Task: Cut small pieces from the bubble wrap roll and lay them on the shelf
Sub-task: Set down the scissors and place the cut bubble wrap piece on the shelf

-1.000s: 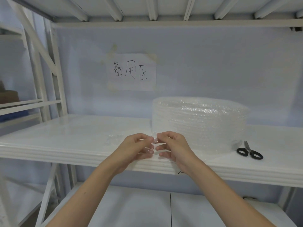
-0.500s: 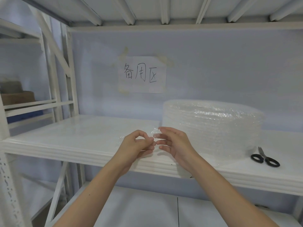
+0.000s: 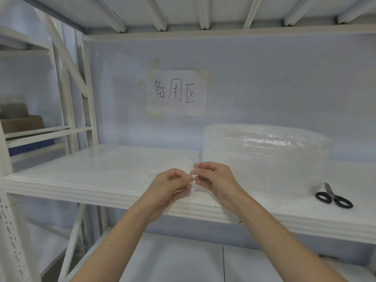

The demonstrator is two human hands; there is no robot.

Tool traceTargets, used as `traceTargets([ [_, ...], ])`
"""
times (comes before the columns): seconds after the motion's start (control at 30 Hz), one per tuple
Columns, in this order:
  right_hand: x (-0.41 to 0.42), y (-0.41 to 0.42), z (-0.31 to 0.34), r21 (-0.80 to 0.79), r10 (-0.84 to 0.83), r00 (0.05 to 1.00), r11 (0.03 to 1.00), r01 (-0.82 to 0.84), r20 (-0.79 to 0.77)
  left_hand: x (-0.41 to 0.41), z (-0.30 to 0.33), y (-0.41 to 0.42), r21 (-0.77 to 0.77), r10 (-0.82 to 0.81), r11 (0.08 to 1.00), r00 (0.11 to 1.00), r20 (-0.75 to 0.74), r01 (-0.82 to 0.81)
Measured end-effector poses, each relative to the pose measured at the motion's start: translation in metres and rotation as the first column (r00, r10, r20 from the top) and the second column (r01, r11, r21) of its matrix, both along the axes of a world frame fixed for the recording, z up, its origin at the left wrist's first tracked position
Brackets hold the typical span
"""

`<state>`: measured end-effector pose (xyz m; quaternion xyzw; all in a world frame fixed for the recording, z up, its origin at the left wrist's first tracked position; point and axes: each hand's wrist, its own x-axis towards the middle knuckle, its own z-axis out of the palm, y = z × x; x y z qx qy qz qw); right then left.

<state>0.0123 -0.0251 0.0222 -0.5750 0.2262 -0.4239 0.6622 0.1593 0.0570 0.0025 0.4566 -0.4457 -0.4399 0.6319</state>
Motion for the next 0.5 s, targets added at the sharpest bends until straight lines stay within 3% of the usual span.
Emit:
traceTargets([
  [0.5,-0.0005,-0.0007,-0.0029,0.047,-0.054,0.991,0.998,0.049,0.121,-0.0040,-0.0016,-0.0060,-0.020,0.018,1.000,1.000,-0.006,-0.018],
])
